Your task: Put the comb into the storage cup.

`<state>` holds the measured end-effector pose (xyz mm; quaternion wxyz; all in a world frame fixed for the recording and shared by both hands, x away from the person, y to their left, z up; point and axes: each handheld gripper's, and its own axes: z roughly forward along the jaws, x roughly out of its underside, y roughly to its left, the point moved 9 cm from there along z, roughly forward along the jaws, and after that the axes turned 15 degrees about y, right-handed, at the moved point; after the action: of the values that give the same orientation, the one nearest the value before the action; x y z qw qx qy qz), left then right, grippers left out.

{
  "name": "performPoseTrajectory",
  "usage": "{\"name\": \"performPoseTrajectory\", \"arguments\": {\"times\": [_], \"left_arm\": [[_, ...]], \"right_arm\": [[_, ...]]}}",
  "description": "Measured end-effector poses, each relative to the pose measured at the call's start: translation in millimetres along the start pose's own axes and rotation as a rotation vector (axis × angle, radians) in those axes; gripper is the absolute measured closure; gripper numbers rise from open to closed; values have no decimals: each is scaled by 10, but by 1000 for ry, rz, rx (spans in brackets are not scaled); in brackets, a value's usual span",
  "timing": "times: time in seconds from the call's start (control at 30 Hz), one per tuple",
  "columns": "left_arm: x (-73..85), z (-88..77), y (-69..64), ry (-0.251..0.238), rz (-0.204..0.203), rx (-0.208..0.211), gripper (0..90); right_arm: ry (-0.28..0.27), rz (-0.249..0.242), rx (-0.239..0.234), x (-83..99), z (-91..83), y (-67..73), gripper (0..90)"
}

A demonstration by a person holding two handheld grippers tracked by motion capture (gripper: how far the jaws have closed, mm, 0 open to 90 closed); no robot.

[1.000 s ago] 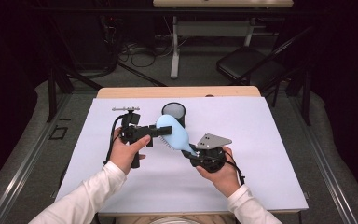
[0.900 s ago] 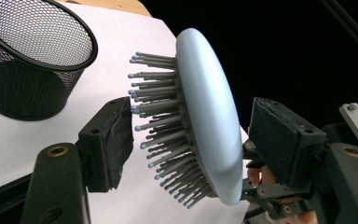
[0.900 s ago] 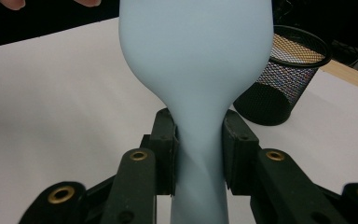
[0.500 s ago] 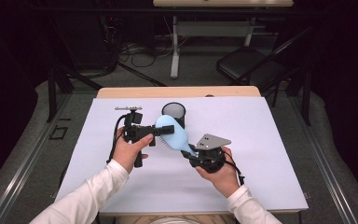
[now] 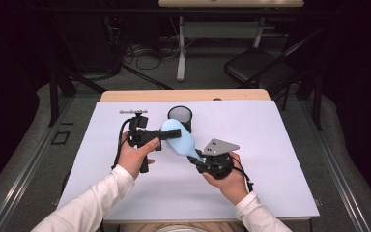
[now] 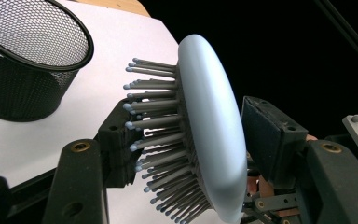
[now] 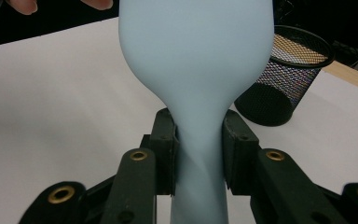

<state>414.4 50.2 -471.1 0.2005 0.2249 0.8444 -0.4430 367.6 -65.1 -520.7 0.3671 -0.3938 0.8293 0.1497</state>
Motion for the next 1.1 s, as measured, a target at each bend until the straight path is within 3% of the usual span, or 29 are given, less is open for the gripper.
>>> {"name": "performPoseTrajectory", "arguments": {"times": [1.1], "left_arm": [[12, -28, -8, -13, -79, 79, 472]], "right_arm": [[11, -5, -1, 31, 45, 31, 695]]}}
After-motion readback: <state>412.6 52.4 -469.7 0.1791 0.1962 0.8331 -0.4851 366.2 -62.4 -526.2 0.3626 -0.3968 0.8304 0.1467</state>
